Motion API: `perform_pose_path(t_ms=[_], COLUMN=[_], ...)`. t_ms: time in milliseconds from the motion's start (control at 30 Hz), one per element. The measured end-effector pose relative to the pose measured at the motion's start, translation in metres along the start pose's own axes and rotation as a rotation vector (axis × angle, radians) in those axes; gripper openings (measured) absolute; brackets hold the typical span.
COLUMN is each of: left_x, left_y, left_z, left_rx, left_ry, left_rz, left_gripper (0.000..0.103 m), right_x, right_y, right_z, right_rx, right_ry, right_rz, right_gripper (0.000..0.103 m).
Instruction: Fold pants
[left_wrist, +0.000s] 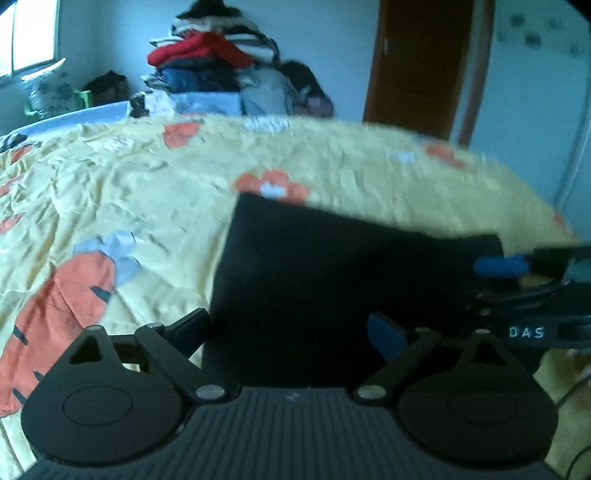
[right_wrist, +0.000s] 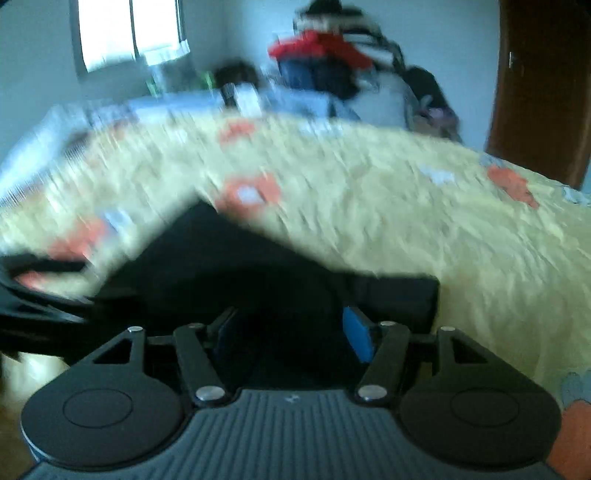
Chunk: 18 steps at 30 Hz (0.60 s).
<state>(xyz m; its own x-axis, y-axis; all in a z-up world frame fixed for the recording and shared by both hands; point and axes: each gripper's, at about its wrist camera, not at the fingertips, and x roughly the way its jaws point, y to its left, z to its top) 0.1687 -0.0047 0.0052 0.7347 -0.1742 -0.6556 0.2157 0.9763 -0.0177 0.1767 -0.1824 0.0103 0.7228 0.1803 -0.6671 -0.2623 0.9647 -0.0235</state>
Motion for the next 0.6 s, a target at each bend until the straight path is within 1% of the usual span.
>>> perform_pose_path(t_ms=[33, 67, 133, 167, 200, 233, 267, 300, 333, 367, 433, 533, 567, 600], left_x=[0.004, 0.005, 0.005, 0.005, 0.005, 0.007, 0.009, 0.011, 0.012, 0.013, 0.011, 0.003, -0.002, -0.006], left_y=[-0.004, -0.005, -0.006, -0.005, -0.005, -0.005, -0.005, -0.005, -0.006, -0.006, -0.006, -0.007, -0.008, -0.009], left_z=[-0.004, -0.009, -0.013, -0.012, -0.013, -0.012, -0.012, -0.011, -0.012, -0.012, -0.013, -0.013, -0.014, -0.015], left_rx=[0.025, 0.038, 0.039, 0.031, 0.022, 0.015, 0.008, 0.001, -0.004, -0.007, -0.015, -0.019, -0.019, -0.018], left_ry=[0.008, 0.006, -0.006, -0.009, -0.010, -0.008, -0.006, -0.004, -0.003, -0.001, -0.001, 0.000, -0.004, -0.007], left_rz=[0.022, 0.035, 0.042, 0.043, 0.045, 0.052, 0.059, 0.066, 0.069, 0.070, 0.074, 0.075, 0.076, 0.076], left_gripper=[0.094, 0.095, 0.095, 0.095, 0.097, 0.099, 0.100, 0.102, 0.102, 0.102, 0.102, 0.102, 0.102, 0.101], right_x=[-0.003, -0.006, -0.020, -0.028, -0.037, -0.041, -0.039, -0.033, -0.025, -0.022, -0.027, -0.041, -0.051, -0.058], right_y=[-0.001, -0.003, -0.004, -0.001, 0.002, 0.005, 0.010, 0.013, 0.016, 0.015, 0.010, 0.016, 0.018, 0.019], right_z=[-0.006, -0.007, -0.005, -0.004, -0.007, -0.009, -0.012, -0.015, -0.021, -0.025, -0.028, -0.026, -0.028, -0.030], right_rx=[-0.020, -0.013, 0.018, 0.021, 0.024, 0.024, 0.010, -0.012, -0.040, -0.049, -0.007, 0.016, 0.024, 0.036], right_ry=[-0.013, -0.012, -0.011, -0.034, -0.063, -0.068, -0.049, -0.023, 0.004, 0.006, -0.002, -0.016, -0.036, -0.052], right_rz=[-0.011, -0.019, -0.083, -0.084, -0.051, -0.006, 0.018, 0.010, -0.019, -0.032, -0.039, -0.133, -0.139, -0.130], right_gripper=[0.061, 0.061, 0.062, 0.062, 0.062, 0.062, 0.062, 0.062, 0.063, 0.064, 0.066, 0.067, 0.067, 0.073])
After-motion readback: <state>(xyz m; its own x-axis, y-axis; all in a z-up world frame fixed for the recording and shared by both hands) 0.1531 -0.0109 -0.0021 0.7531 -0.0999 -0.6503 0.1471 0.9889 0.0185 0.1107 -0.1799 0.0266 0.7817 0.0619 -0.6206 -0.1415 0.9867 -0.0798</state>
